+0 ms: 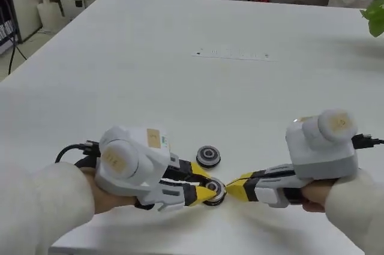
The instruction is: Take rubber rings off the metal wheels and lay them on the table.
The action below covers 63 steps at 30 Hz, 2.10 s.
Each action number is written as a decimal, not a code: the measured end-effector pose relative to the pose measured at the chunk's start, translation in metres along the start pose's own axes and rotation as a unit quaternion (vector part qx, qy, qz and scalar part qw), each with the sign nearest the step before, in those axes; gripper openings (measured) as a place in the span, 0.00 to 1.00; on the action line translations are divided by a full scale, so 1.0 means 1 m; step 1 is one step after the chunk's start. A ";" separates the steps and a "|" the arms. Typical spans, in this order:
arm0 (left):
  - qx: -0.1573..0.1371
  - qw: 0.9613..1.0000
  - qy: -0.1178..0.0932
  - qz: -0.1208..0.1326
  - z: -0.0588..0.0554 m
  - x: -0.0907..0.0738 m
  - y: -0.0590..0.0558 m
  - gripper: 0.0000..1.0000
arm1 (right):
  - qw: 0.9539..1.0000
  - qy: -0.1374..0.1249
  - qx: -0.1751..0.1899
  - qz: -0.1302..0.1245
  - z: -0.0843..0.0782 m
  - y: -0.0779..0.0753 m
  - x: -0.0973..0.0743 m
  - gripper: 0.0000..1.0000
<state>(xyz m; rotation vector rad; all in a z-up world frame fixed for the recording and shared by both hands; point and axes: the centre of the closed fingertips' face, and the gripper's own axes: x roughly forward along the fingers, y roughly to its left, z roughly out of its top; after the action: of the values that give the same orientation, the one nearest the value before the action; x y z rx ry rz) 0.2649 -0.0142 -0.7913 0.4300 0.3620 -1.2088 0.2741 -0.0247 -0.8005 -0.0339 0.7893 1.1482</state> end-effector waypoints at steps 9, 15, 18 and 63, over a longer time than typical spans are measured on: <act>-0.004 1.000 -0.003 -0.002 0.000 0.000 0.000 0.14 | 1.000 0.000 0.021 0.012 0.000 0.006 0.000 0.00; -0.009 1.000 -0.010 0.001 0.000 0.000 -0.001 0.14 | 0.998 -0.010 0.057 0.020 0.001 0.007 -0.001 0.00; -0.012 1.000 -0.013 0.001 0.000 0.000 -0.001 0.14 | 0.997 -0.014 0.072 0.023 0.002 0.007 -0.001 0.00; -0.007 1.000 -0.008 -0.004 0.001 0.001 -0.002 0.14 | 0.995 -0.032 0.075 0.054 0.022 0.027 -0.003 0.00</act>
<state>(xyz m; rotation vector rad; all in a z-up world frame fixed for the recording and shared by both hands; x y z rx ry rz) 0.2634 -0.0161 -0.7908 0.4060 0.3587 -1.2154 0.2632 -0.0062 -0.7731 0.1712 0.8254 1.1830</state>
